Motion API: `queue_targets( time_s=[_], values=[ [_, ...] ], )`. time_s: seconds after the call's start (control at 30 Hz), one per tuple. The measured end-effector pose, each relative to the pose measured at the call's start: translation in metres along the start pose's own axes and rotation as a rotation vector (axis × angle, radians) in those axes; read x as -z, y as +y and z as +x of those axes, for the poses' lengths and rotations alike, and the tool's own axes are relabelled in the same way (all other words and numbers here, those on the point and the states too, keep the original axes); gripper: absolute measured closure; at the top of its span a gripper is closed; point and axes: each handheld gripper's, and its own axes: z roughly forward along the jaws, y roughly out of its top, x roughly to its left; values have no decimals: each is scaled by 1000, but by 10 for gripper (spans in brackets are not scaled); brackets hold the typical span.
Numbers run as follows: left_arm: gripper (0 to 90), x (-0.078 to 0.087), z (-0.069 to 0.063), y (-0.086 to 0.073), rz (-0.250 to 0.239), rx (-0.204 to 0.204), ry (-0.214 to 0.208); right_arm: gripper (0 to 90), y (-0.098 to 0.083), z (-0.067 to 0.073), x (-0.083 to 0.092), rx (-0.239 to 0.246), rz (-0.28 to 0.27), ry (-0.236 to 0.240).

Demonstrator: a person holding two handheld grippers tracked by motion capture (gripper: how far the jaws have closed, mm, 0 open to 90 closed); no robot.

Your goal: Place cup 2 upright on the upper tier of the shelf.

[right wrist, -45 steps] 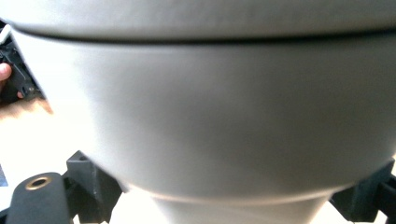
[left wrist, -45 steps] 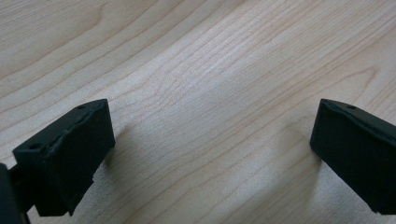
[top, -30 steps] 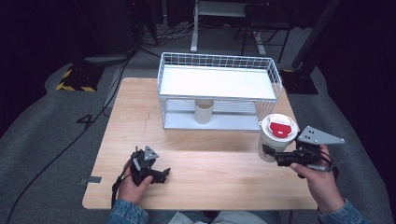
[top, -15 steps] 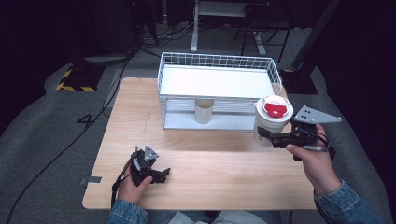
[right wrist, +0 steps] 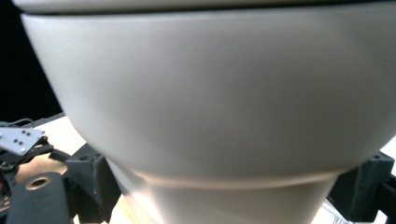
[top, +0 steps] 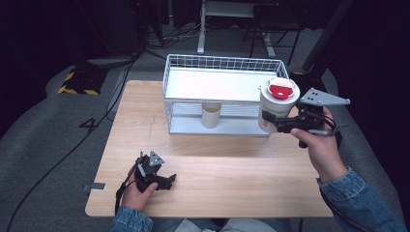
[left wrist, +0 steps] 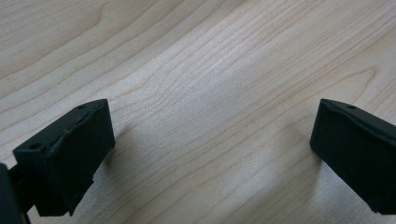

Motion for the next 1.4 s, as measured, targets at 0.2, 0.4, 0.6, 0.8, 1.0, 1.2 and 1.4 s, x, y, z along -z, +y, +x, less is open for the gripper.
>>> queue_targets(
  time_s=[0.2, 0.4, 0.6, 0.8, 1.0, 1.2, 1.4],
  values=[
    [3, 0, 0, 0, 0, 0, 0, 135, 13, -5, -13, -6, -12, -1],
    [3, 0, 0, 0, 0, 1, -1, 135, 27, -12, -33, -18, -32, -17],
    [3, 0, 0, 0, 0, 1, 0, 135, 35, -18, -50, -32, -53, -25],
    [3, 0, 0, 0, 0, 0, 0, 135, 44, -21, -72, -49, -66, -29],
    [3, 0, 0, 0, 1, 0, 0, 135, 48, -27, -94, -64, -86, -42],
    [3, 0, 0, 0, 1, 0, 0, 135, 47, -31, -114, -86, -113, -46],
    [3, 0, 0, 0, 1, 0, 0, 135, 45, -30, -132, -96, -108, -56]
  ],
)
